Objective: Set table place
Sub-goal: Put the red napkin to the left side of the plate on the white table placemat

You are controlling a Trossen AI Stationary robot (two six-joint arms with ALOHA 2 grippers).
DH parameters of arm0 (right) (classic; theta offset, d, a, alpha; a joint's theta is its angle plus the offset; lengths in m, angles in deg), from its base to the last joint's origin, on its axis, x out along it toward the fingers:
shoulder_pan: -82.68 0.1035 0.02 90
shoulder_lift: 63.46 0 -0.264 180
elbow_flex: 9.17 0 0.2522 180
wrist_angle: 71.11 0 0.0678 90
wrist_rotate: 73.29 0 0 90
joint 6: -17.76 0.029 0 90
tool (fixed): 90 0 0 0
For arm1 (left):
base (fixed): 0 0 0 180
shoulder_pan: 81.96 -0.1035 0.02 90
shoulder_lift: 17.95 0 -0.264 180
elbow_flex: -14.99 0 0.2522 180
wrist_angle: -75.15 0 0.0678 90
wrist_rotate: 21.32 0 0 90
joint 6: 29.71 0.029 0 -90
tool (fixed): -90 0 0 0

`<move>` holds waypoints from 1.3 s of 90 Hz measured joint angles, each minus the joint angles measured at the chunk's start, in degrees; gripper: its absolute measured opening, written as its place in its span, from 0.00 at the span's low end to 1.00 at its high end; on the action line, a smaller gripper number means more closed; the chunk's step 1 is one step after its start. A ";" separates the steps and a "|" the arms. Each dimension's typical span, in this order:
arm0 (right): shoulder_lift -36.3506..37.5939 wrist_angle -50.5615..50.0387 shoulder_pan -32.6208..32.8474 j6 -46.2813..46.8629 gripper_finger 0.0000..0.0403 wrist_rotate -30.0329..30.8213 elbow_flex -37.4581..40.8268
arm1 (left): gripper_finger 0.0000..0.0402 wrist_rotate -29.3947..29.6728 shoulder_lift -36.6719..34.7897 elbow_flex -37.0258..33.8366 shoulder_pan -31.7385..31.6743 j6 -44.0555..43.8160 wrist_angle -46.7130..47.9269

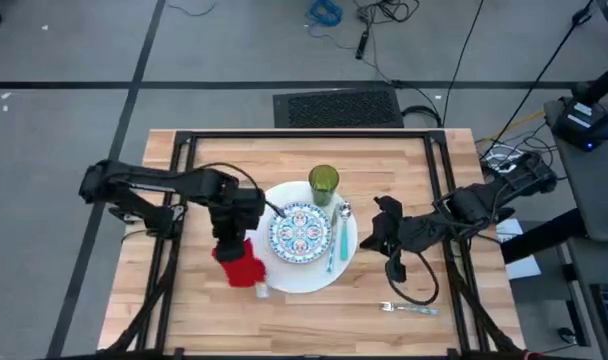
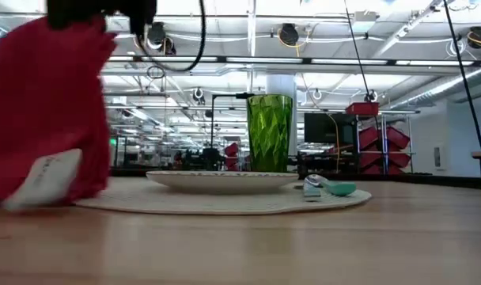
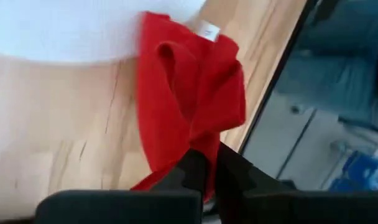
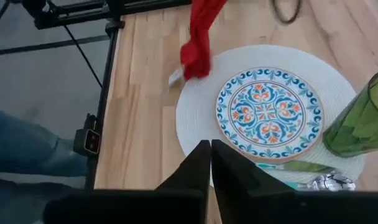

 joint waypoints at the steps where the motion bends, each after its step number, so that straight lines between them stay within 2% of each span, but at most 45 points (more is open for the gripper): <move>1: 0.03 -0.01 0.00 0.00 0.00 0.00 0.00 | 0.00 0.22 0.02 -0.40 0.00 0.26 0.01; 8: 0.07 -0.15 0.00 -0.01 0.00 0.00 0.00 | 0.00 4.48 0.06 -2.83 -0.56 1.90 -1.37; 24: 0.06 -0.19 0.00 -0.17 0.00 0.00 0.00 | 0.00 21.51 0.05 -6.06 -3.92 2.82 -4.43; 33: 0.06 -0.21 0.00 -0.37 0.00 0.01 0.00 | 0.00 25.91 0.05 -7.54 -5.89 6.38 -9.05; 45: 0.06 -0.20 0.00 -0.31 0.00 0.02 0.00 | 0.00 27.52 0.99 -9.23 -8.98 13.30 -13.49; 69: 0.06 -0.17 0.13 1.62 0.00 0.00 0.00 | 0.00 30.77 6.18 -11.24 -15.99 13.17 -13.39; 97: 0.04 0.22 0.15 1.79 0.00 0.02 0.00 | 0.00 33.36 9.30 -11.24 -20.12 12.22 -15.79; 106: 0.04 0.21 0.15 1.79 0.00 0.02 0.00 | 0.05 35.02 9.26 -11.24 -20.31 11.28 -16.29; 117: 0.04 0.31 0.15 1.79 0.00 0.02 0.00 | 0.17 35.68 9.27 -11.24 -20.44 8.66 -17.12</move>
